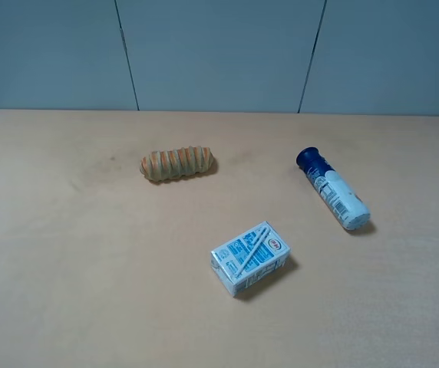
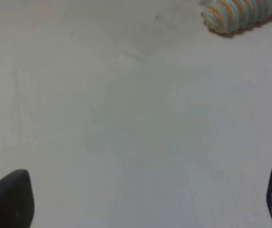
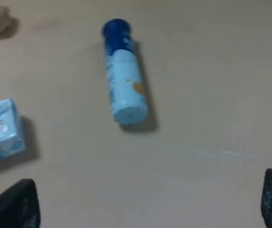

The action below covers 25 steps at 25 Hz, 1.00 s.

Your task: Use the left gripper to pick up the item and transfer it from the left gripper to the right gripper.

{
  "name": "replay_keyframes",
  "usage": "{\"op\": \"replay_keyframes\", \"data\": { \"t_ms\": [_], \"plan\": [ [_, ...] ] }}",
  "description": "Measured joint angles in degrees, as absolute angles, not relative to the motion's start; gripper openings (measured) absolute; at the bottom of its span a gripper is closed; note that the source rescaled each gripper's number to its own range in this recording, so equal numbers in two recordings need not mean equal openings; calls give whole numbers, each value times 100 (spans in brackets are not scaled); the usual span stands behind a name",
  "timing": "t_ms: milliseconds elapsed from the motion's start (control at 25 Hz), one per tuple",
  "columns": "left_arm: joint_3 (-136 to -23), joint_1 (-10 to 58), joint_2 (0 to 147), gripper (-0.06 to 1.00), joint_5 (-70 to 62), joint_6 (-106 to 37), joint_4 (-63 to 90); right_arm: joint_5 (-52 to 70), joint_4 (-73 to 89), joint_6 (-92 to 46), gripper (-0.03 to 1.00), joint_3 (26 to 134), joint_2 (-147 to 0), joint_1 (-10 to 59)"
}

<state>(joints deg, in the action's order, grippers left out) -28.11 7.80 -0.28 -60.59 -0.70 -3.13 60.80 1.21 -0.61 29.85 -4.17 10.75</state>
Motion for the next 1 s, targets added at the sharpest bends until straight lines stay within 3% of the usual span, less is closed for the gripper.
{"op": "replay_keyframes", "data": {
  "t_ms": [720,1000],
  "plan": [
    [-2811,780,-28,96,-6059,-70,-313,5868,0,162,100,2842,-194,1068],
    [-2811,780,-28,96,-6059,-70,-313,5862,0,166,100,2842,-36,-128]
  ]
}}
